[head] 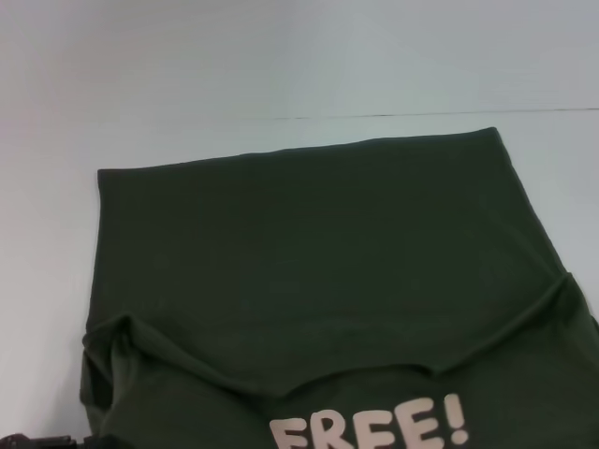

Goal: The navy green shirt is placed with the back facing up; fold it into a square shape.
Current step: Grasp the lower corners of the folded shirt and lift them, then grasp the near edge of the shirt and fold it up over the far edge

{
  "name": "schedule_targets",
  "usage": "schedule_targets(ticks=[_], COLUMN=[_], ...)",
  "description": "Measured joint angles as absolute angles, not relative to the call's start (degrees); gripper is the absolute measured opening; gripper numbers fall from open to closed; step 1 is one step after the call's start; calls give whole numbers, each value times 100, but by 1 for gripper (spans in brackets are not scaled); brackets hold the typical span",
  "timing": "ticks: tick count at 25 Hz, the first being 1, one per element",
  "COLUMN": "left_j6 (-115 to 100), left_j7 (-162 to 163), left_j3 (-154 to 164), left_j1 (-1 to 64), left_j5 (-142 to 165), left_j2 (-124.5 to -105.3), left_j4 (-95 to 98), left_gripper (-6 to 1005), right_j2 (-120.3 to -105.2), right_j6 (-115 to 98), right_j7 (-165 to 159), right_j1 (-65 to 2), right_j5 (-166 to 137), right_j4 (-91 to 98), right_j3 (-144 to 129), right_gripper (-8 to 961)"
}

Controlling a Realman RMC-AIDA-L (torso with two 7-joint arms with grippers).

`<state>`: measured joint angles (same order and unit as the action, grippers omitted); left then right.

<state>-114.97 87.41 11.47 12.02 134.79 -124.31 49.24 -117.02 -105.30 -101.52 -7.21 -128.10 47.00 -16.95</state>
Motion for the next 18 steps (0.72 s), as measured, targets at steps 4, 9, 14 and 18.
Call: schedule_targets(ticks=[4,9,14,18], left_j6=[-11405,-11099,-10489,-9736], left_j7=[8835,8976,9048,9076], left_j3=[1032,785,772,842], left_j1=[1424,1951,2557,3068], left_j5=[13464,13355,13317,13305], left_j2=[-12366,-12164,-11920,-11738], left_j4=[4928,4847,4507,4160], left_gripper=[-1,0,1,1], right_j2=[-11668,-11681,-11608,-11559], right_j6=[-10584,-10571,-10159,-9461], right_j7=[-10192,-10201,-10150,-10068], right_j1=[-985,-1535,-2196,-2670], right_j5=[-12755,-12750,-12702,-12492], right_j4=[4686,4655,4306,3986], right_j3=[-1205,-755,-553,-594], right_gripper=[46,47,49,50])
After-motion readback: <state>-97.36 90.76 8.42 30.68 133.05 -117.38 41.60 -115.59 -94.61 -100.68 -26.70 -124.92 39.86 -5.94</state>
